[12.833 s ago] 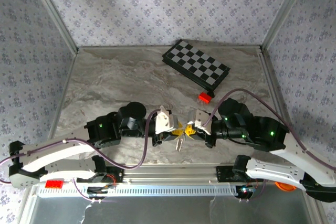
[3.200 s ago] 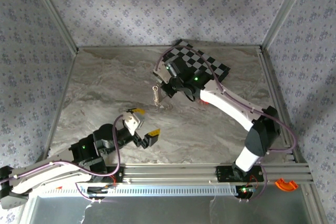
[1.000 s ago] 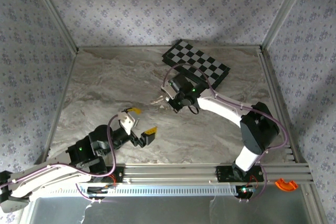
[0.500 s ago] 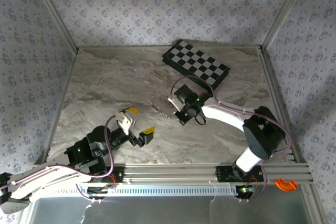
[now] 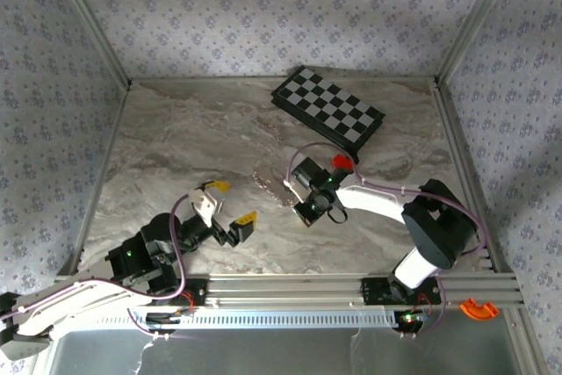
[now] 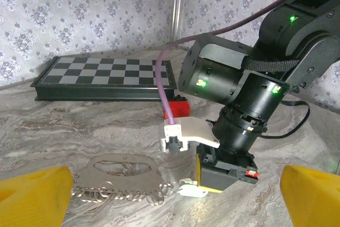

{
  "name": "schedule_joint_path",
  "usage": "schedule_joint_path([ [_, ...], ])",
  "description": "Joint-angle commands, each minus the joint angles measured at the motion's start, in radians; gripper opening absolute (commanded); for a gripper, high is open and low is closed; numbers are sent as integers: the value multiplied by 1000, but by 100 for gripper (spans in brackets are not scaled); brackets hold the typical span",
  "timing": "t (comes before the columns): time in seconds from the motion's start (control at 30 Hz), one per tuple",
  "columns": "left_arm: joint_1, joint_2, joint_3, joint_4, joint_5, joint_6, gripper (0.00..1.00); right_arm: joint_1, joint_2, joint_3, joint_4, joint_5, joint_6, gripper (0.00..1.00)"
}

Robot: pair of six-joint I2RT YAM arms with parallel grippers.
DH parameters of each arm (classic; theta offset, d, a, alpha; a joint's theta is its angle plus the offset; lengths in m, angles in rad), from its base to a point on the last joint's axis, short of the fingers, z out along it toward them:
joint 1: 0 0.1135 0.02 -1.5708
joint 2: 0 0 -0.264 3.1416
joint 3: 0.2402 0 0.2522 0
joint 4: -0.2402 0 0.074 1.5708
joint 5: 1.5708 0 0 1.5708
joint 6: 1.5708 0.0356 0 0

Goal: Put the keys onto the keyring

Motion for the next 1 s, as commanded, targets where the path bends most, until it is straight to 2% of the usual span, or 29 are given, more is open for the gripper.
schedule_joint_path([
  [0.0,6,-19,-2,-18,-26,-14,99,1,-41,-17,-7,-9,32,0],
  [0.33,6,-40,-13,-32,-47,-17,99,4,-61,-40,-2,-5,51,0],
  [0.6,7,-41,-10,-35,-56,-22,99,30,-116,-45,4,-3,23,13],
  [0.97,7,-47,10,-105,-136,-34,99,49,-280,-75,6,106,14,27],
])
